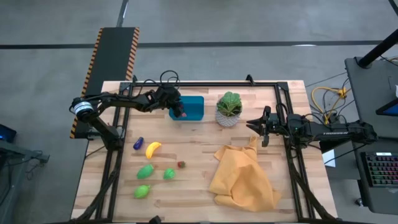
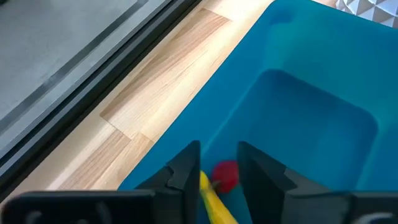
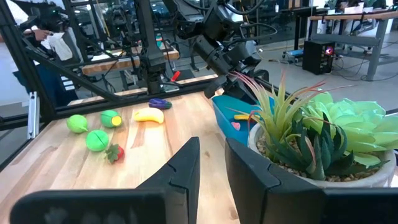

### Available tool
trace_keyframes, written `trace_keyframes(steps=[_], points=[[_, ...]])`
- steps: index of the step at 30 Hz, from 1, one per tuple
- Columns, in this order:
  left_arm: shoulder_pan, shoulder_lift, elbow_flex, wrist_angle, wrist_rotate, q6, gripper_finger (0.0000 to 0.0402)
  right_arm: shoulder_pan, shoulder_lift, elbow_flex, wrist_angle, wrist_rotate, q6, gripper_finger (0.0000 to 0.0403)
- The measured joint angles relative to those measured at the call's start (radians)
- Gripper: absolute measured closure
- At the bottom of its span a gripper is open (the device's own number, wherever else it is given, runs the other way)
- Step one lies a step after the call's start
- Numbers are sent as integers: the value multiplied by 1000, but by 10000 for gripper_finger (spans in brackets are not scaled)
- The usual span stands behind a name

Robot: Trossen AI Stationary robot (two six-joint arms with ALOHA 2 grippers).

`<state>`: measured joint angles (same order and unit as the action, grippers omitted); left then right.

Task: Pick and placing Produce into tupperware
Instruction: Put the red strawberry into the blue bin

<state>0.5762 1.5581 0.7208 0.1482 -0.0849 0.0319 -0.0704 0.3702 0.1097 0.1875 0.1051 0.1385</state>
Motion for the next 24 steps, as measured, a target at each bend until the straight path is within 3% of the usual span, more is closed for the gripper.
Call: trace_keyframes(steps=[5,10,15,24], points=[[0,0,0,0,1,0,260,0,0,0,0,0,0,335],[-8,-20,0,-1,26,-1,249,0,0,0,0,0,0,335],[-42,-99,-1,-1,137,0,249,0,0,0,-3,0,0,335],[-175,-359,-8,1,430,8,249,0,0,0,-5,0,0,335]])
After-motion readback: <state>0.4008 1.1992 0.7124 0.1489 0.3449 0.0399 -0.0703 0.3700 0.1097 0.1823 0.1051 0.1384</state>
